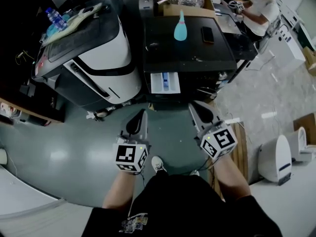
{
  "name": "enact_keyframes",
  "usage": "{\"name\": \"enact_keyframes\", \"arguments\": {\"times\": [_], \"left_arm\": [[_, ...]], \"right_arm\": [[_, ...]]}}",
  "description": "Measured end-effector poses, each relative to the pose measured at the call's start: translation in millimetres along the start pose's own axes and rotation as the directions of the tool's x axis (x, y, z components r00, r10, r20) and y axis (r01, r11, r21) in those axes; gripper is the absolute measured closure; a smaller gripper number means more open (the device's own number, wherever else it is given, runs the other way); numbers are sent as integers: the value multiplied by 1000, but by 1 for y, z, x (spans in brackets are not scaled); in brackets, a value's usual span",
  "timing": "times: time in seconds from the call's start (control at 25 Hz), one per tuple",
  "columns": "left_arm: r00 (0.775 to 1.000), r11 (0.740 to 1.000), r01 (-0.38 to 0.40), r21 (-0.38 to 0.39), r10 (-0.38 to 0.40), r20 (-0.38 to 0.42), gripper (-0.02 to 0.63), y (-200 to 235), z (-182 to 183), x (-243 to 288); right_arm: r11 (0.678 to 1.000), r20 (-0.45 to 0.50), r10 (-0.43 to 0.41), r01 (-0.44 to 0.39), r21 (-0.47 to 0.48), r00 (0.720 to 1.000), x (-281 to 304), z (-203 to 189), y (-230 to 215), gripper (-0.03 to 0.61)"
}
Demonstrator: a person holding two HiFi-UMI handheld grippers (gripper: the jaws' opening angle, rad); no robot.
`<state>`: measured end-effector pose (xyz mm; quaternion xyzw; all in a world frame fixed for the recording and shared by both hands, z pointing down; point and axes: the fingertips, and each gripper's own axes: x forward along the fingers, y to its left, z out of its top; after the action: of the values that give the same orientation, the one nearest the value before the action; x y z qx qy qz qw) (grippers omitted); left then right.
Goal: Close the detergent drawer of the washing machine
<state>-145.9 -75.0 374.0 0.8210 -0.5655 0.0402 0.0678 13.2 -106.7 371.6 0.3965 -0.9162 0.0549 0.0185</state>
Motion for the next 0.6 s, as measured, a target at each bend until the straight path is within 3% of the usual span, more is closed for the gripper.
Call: {"name": "enact_keyframes", "arguments": {"times": [0.6], "left_arm": [[996, 994, 87, 61, -88, 5, 609, 68, -1, -1]], "right_arm": [[997, 0, -74, 74, -4, 997, 58, -7, 38, 486]]}}
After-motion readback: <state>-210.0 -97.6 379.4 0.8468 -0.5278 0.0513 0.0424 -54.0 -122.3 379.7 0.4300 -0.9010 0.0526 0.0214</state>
